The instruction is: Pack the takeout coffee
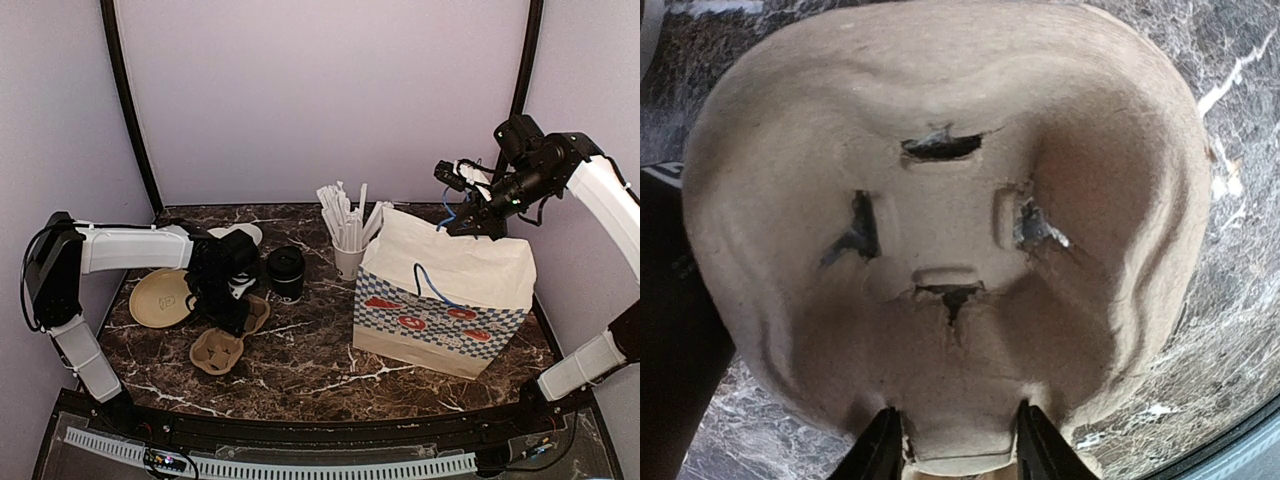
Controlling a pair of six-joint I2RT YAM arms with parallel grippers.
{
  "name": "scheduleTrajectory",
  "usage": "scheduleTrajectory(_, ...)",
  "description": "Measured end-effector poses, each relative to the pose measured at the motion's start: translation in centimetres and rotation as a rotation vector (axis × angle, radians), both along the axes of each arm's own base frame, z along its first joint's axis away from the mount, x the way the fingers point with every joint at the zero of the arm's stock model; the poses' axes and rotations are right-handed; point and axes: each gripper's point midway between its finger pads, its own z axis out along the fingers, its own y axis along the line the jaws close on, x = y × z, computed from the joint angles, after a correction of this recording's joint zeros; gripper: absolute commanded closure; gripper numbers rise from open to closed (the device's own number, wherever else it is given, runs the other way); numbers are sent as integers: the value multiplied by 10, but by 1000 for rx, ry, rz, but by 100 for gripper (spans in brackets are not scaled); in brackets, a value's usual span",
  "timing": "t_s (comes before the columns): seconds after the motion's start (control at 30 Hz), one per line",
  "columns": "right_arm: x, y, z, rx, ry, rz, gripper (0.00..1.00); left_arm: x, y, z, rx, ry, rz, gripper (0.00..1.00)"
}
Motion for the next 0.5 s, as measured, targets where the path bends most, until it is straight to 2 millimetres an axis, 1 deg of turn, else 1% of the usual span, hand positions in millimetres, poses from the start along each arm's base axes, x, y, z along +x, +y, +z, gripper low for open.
scheduleTrajectory(0.1, 0, 0, 0, 0, 1, 0, 100, -1, -1, 0, -7, 6, -1, 65)
scheduleTrajectory(0.23, 1, 0, -3, -1, 4, -1, 100, -3, -2, 0, -11, 14, -1, 66)
scheduleTrajectory(0.33, 1, 0, -3, -1, 6, -3, 100, -6, -3, 6, -21, 26, -2, 67)
scheduleTrajectory(0.4, 1, 0, -3, 0, 8, -5, 100, -6, -7, 19, -52, 24, -3, 67)
scheduleTrajectory(0.43, 1, 0, -2, 2, 10, -8, 100, -6, -11, 30, -77, 15, -5, 67)
scheduleTrajectory(0.5, 1, 1, -2, 5, 11, -9, 100, -4, -20, 58, -149, -21, -10, 67)
